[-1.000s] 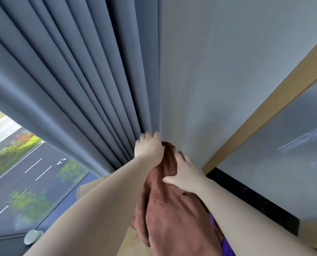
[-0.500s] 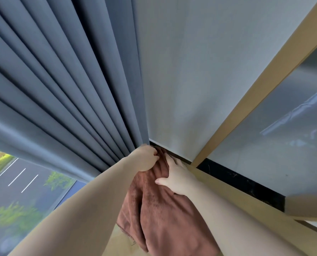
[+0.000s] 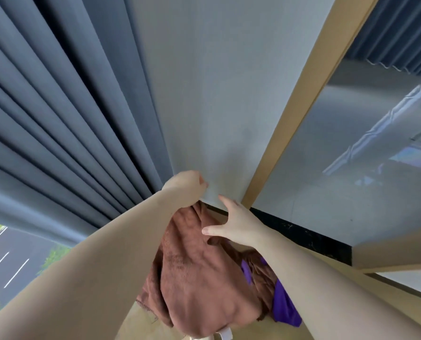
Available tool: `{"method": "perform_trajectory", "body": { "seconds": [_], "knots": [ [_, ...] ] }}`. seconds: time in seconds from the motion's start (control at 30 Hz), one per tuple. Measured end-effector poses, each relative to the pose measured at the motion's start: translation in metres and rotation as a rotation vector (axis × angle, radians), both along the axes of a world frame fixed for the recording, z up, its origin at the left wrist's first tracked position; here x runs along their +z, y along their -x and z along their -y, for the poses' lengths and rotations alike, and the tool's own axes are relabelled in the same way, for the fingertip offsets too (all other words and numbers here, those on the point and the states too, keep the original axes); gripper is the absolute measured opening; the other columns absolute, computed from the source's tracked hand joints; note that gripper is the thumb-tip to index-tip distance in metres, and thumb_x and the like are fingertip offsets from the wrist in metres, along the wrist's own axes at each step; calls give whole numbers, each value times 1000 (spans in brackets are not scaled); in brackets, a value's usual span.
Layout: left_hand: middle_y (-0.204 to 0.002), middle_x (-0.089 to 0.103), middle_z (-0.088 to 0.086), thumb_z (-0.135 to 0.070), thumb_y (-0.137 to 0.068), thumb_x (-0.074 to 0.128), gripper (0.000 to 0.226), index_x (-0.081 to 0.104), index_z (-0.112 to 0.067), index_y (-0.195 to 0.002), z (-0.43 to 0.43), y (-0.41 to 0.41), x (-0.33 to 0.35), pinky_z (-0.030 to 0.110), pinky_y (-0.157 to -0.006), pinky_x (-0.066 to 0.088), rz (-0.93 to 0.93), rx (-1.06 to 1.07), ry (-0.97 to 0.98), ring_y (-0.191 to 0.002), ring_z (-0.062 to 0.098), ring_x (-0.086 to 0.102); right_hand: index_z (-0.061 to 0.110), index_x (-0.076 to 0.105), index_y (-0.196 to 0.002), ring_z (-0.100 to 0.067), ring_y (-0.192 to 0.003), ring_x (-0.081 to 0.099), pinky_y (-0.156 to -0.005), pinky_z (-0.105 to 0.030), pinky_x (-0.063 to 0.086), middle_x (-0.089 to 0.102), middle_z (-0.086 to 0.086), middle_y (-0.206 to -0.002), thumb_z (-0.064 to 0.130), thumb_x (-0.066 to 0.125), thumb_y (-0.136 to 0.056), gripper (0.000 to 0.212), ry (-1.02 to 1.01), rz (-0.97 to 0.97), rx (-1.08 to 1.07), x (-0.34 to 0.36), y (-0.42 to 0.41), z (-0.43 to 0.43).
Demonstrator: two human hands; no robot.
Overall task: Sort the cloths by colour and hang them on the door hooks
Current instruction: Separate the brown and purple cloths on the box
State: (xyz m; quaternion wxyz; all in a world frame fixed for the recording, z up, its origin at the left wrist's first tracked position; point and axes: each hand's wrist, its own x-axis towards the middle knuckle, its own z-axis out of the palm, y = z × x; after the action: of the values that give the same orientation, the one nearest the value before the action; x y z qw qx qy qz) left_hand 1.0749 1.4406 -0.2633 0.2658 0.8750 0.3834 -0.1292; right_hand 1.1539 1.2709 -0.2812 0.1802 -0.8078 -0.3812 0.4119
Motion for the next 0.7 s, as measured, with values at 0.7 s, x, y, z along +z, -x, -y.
{"method": "perform_trajectory", "body": {
  "seconds": [0.7],
  "knots": [
    [-121,65,1,-36,-106,45,32,64,-19,-126,276,-173,-64,37,-95,50,-37,-272,288,-109,23,60,30,23,-161,-24,-145,40,-115,-37,38,34,1,-163,52,81,-79,103,200,-14,-167,-61,-175,280]
  ]
}}
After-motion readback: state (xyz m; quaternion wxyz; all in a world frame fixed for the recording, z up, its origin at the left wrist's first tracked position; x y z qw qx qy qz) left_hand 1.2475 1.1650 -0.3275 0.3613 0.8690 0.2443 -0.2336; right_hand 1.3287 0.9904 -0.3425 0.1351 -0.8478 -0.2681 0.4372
